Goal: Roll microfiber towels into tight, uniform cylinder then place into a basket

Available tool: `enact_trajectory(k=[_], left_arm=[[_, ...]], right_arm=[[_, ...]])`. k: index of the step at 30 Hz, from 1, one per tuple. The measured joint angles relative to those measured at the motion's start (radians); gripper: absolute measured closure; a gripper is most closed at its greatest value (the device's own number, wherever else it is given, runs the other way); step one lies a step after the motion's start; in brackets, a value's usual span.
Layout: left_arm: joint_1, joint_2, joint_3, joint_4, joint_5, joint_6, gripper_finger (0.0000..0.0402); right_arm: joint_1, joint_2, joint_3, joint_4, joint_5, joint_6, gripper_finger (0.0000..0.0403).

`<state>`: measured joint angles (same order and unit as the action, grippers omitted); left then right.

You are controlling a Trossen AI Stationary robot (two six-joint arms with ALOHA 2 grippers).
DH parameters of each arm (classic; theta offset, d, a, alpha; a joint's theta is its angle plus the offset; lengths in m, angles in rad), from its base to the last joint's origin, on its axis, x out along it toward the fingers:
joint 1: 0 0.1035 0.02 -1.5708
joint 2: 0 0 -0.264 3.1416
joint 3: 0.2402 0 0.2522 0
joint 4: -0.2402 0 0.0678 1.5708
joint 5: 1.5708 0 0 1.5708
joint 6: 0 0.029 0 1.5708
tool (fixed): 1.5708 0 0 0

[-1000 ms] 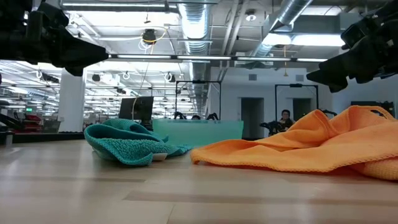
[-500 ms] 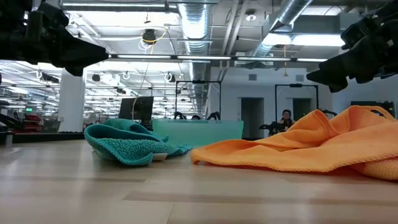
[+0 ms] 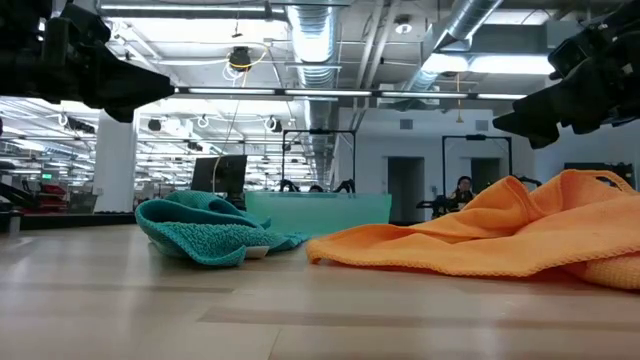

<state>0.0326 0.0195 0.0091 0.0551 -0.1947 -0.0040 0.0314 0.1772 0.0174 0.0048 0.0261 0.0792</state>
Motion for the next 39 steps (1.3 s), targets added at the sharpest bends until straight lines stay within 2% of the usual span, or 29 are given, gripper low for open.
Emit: enact_trajectory(k=[15, 39], left_arm=[[0.000, 0.000, 0.000, 0.000, 0.006, -0.058, 0.0284], [0.000, 0.000, 0.000, 0.002, 0.005, -0.060, 0.0284]], right_arm=[[0.000, 0.000, 0.000, 0.000, 0.000, 0.000, 0.0148], [0.000, 0.000, 0.000, 0.000, 0.000, 0.000, 0.0148]])
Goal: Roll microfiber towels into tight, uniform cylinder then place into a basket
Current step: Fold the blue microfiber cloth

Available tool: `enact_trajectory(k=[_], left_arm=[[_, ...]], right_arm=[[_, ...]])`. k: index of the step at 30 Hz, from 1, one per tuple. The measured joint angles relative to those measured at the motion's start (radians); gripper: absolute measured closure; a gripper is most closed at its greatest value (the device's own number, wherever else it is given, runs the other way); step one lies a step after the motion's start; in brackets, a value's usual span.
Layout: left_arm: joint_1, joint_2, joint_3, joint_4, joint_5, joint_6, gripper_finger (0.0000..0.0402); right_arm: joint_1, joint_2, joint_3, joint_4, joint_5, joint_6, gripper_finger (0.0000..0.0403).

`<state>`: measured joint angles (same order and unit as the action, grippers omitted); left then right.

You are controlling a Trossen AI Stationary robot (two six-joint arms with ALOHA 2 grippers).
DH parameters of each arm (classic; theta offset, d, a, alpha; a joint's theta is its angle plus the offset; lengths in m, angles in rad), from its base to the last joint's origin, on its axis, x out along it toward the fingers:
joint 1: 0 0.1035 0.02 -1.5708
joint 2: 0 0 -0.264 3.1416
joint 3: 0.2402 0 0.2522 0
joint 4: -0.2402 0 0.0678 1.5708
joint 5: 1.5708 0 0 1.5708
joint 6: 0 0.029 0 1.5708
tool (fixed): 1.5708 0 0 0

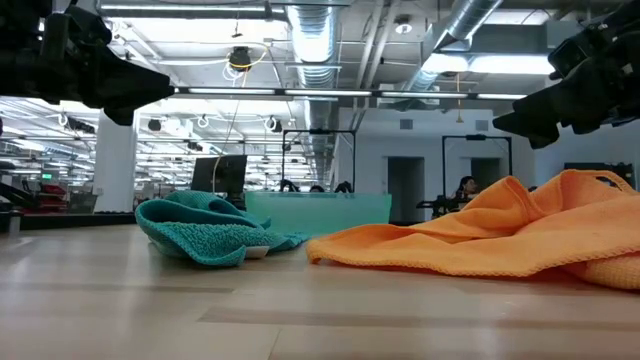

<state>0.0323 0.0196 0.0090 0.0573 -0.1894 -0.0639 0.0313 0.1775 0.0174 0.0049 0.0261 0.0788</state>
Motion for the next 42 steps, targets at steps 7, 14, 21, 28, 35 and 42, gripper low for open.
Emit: enact_trajectory(k=[7, 14, 21, 28, 35, 42], left_arm=[[0.000, 0.000, 0.000, 0.000, 0.000, 0.000, 0.0284], [0.000, 0.000, 0.000, 0.000, 0.000, 0.000, 0.0284], [0.000, 0.000, 0.000, -0.002, 0.008, -0.052, 0.0284], [0.000, 0.000, 0.000, -0.004, 0.021, -0.068, 0.0284], [0.000, 0.000, 0.000, -0.007, 0.047, -0.066, 0.0280], [0.000, 0.000, 0.000, -0.010, 0.052, -0.065, 0.0218]], right_arm=[[0.000, 0.000, 0.000, 0.000, 0.000, 0.000, 0.0148], [0.000, 0.000, 0.000, 0.000, 0.000, 0.000, 0.0148], [0.000, 0.000, 0.000, 0.000, 0.000, 0.000, 0.0148], [0.000, 0.000, 0.000, 0.000, 0.000, 0.000, 0.0148], [0.000, 0.000, 0.000, 0.000, 0.000, 0.000, 0.0148], [0.000, 0.000, 0.000, 0.000, 0.000, 0.000, 0.0148]])
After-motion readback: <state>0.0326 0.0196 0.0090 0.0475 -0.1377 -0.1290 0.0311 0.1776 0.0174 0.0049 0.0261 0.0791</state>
